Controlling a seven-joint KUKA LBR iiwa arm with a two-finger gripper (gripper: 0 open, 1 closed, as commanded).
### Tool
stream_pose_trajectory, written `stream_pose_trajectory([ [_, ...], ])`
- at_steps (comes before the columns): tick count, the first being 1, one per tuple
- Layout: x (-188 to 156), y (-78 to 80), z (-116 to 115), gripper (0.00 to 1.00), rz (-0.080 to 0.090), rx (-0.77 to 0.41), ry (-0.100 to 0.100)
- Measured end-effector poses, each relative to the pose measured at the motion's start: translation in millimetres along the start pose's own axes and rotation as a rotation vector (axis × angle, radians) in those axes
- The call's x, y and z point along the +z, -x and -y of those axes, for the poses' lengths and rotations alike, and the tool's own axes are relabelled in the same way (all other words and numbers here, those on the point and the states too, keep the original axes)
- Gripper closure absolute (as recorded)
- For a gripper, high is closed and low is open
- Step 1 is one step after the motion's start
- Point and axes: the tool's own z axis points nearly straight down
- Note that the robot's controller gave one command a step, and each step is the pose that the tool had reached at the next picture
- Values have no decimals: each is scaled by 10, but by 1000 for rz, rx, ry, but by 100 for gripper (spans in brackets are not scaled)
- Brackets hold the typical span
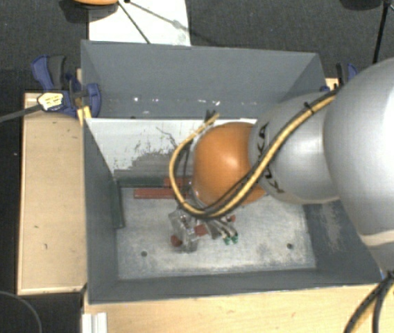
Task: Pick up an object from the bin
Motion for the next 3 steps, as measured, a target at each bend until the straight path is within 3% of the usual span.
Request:
stream_pose_trajectory([
  [2, 0, 0, 4, 100, 0, 8, 0],
  [3, -1399, 248, 205, 100, 4, 3, -1],
])
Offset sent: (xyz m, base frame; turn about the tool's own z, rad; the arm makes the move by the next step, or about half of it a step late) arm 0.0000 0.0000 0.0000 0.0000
